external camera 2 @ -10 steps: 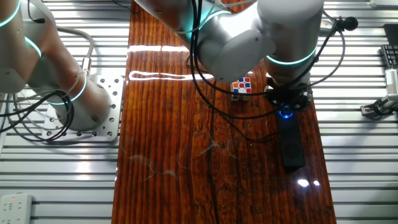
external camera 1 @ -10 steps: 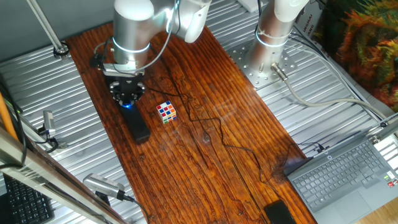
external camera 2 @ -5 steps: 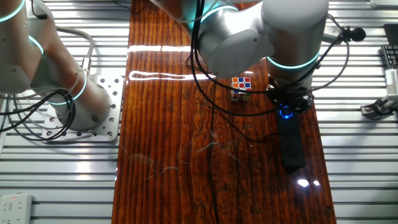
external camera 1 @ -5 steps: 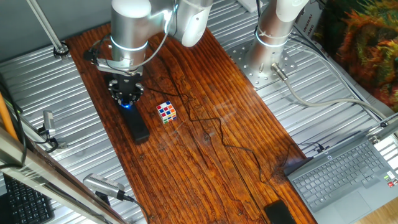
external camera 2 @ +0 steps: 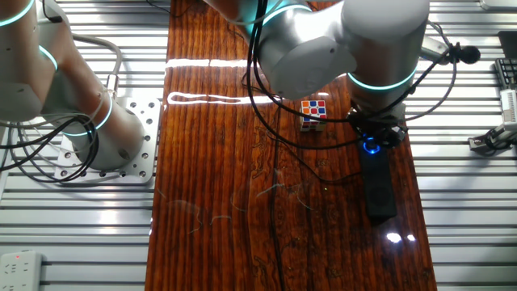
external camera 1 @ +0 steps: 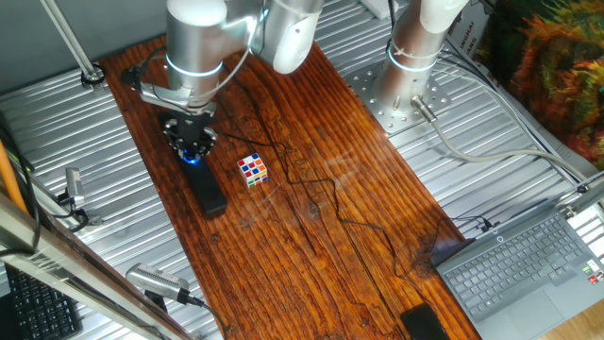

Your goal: Turn the knob to increase the volume of the speaker

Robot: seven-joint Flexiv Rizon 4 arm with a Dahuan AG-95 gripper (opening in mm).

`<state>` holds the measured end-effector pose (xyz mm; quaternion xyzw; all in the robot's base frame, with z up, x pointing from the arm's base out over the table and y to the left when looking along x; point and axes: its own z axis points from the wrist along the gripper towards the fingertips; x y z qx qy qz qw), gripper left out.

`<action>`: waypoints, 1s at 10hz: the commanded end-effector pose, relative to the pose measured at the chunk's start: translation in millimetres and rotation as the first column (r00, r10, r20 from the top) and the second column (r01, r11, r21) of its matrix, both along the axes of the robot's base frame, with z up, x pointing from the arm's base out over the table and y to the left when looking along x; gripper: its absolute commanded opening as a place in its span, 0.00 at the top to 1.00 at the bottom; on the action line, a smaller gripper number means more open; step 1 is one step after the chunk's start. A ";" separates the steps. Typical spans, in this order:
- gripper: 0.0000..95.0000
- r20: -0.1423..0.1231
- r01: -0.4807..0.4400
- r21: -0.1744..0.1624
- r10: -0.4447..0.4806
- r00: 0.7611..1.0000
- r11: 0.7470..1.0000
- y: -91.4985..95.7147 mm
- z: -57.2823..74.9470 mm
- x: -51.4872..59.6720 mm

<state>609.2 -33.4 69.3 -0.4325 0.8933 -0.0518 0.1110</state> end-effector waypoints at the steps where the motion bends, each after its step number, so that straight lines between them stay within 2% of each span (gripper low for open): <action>1: 1.00 -0.002 0.052 0.011 -0.052 0.999 0.999 0.0 1.0 0.4; 6: 1.00 -0.013 0.171 0.065 -0.171 0.985 0.983 -0.3 1.0 0.3; 10: 1.00 -0.019 0.250 0.088 -0.249 0.968 0.964 -0.3 1.1 0.6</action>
